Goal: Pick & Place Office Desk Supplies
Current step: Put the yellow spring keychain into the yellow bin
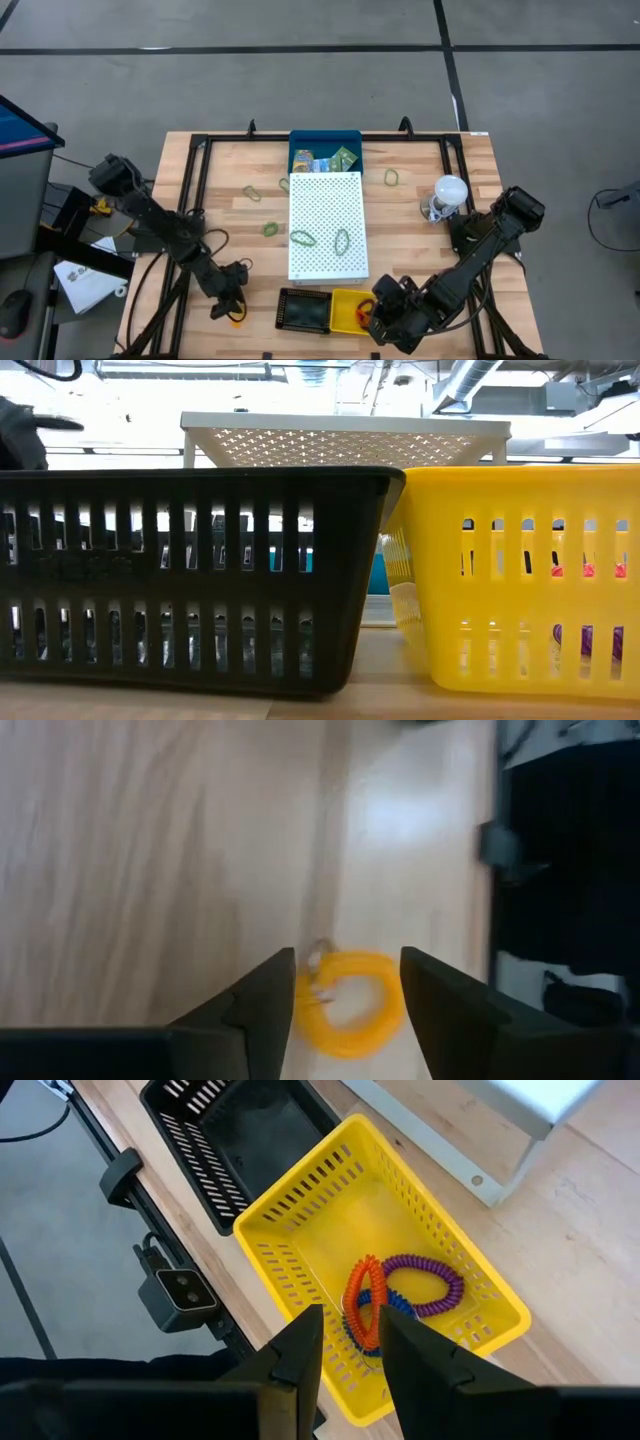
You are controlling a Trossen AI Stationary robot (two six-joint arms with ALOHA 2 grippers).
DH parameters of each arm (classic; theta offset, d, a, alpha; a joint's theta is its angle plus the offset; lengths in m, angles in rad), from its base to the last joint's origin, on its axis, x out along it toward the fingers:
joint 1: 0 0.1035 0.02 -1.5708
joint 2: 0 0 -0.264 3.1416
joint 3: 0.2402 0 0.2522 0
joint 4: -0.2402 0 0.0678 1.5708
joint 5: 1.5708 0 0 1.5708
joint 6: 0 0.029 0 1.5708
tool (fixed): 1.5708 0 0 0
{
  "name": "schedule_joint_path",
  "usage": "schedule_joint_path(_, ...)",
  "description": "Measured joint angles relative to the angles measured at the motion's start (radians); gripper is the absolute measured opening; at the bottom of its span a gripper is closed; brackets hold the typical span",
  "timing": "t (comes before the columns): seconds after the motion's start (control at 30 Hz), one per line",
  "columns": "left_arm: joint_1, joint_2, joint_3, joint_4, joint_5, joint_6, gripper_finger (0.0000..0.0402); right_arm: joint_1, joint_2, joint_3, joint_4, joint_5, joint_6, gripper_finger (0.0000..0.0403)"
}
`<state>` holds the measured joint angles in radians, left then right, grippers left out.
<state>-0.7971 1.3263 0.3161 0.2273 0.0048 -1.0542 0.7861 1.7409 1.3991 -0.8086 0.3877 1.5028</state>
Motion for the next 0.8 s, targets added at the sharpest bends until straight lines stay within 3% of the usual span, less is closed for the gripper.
schedule_joint_path(0.17, 0.000, 0.060, 0.002, 0.037, 0.001, -0.028, 0.0163, 0.012, 0.000, 0.000, -0.015, -0.002, 0.014, 0.0098)
schedule_joint_path(0.57, -0.008, 0.060, 0.001, 0.026, -0.001, -0.036, 0.0097, 0.018, 0.000, 0.000, -0.018, 0.002, 0.016, 0.0098)
schedule_joint_path(0.8, -0.059, 0.061, 0.000, 0.027, 0.004, -0.058, 0.0080, 0.018, 0.000, 0.000, -0.016, 0.002, 0.016, 0.0098)
